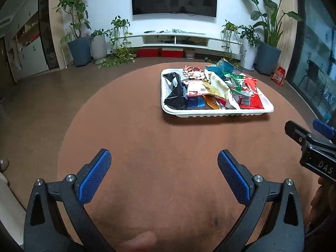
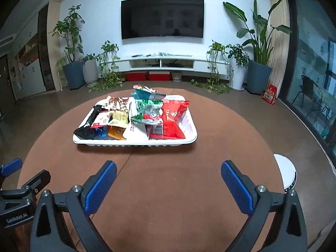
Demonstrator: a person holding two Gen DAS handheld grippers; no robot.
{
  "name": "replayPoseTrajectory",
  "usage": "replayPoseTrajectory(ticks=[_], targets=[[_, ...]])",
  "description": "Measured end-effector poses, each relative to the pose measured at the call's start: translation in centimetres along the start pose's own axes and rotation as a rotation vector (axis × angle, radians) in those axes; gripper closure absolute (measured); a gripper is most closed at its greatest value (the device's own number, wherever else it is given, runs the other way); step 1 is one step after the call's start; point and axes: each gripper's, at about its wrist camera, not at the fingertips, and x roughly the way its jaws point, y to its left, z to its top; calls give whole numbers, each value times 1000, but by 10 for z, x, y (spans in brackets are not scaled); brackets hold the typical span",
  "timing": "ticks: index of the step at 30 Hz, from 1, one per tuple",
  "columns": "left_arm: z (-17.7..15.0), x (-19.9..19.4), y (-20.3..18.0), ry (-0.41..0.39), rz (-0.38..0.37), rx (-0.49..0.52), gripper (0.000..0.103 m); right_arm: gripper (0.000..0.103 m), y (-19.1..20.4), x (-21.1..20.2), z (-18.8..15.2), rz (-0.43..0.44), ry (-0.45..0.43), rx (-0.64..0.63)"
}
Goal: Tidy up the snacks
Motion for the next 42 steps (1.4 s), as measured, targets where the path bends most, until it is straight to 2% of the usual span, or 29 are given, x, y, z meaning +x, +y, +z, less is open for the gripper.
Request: replayPoseTrajectory(ticks=[25, 42], targets=[[1, 13, 0, 24, -9, -4, 0, 1, 3, 12, -4, -40, 55, -18], [0, 15, 0, 21, -11, -5, 0, 1, 7, 13, -6, 4, 72, -12]])
